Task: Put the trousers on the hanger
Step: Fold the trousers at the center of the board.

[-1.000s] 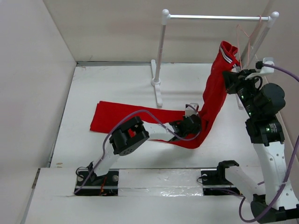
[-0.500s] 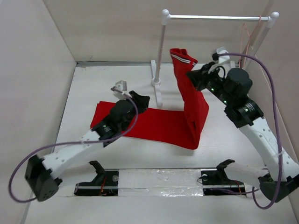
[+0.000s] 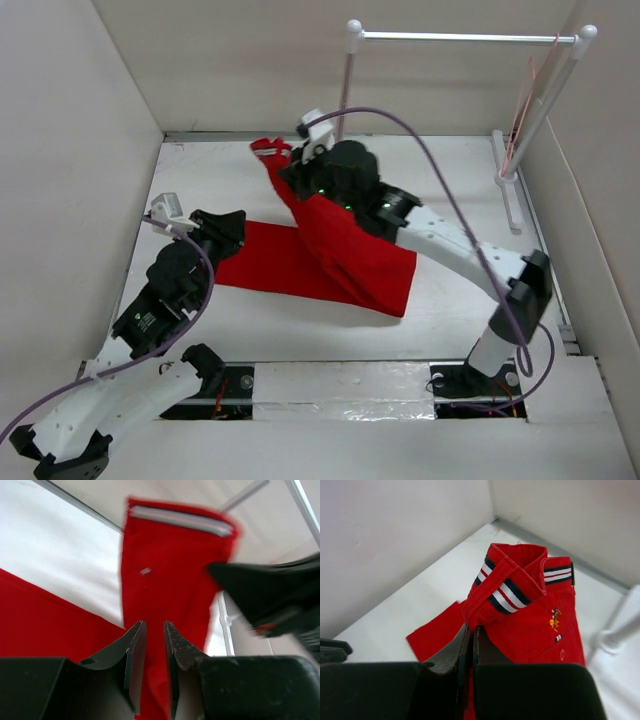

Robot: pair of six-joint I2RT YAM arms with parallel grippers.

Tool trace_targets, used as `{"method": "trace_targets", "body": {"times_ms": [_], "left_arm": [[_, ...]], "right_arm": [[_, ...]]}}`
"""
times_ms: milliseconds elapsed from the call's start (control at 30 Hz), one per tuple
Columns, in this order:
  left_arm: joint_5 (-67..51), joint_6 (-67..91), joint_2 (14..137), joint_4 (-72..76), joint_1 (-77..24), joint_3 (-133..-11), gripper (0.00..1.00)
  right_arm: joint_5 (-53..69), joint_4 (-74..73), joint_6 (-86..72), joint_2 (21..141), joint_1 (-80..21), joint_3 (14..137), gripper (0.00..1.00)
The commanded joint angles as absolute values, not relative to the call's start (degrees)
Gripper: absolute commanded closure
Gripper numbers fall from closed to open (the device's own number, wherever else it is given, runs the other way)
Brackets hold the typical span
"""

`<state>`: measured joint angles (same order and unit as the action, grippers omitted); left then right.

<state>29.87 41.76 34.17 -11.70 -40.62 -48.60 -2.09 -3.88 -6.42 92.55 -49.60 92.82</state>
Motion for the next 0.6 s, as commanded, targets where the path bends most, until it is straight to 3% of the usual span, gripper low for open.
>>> {"method": "trace_targets", "body": {"times_ms": [0,33,133,167,233,267,300,433,500,533,567], "left_arm": [[36.90,39.73,30.86,-16.43,-40.34,-52.91,0.82],[37.61,39.47,29.46,-17.31,-40.34,-53.61,0.82],[40.86,38.94,27.34,-18.89,-40.34,-54.93,0.82],[41.74,38.94,26.90,-19.24,-40.34,-55.19,0.81],[44.11,39.37,26.20,-20.30,-40.34,-55.28,0.76],[44.56,39.81,25.58,-20.22,-40.34,-54.76,0.74],[44.73,39.99,25.40,-20.13,-40.34,-54.32,0.72],[43.16,41.22,26.45,-18.20,-40.34,-51.42,0.69],[40.63,42.53,28.03,-16.71,-40.34,-48.79,0.69],[39.04,42.54,29.69,-13.22,-40.34,-45.82,0.68],[37.54,42.71,31.01,-11.36,-40.34,-44.23,0.67]], "right_arm": [[-2.29,6.32,-5.98,99.82,-56.49,99.38,1.00],[-2.02,6.76,-5.98,105.50,-57.73,100.62,1.00],[2.62,3.18,-6.68,114.84,-62.22,108.50,0.76],[4.20,2.29,-6.59,119.48,-63.27,110.11,0.48],[3.61,0.19,-5.37,122.16,-65.73,112.75,0.16],[2.91,-1.83,-4.93,122.52,-65.74,112.76,0.04],[2.12,-2.19,-4.92,121.82,-65.74,111.98,0.01],[0.88,4.64,-5.45,111.21,-63.55,99.00,0.03],[0.44,6.93,-5.71,102.98,-60.92,88.37,0.14],[0.27,9.03,-6.23,100.14,-60.04,84.41,0.45],[-1.39,9.84,-6.76,97.41,-58.90,80.72,0.67]]}}
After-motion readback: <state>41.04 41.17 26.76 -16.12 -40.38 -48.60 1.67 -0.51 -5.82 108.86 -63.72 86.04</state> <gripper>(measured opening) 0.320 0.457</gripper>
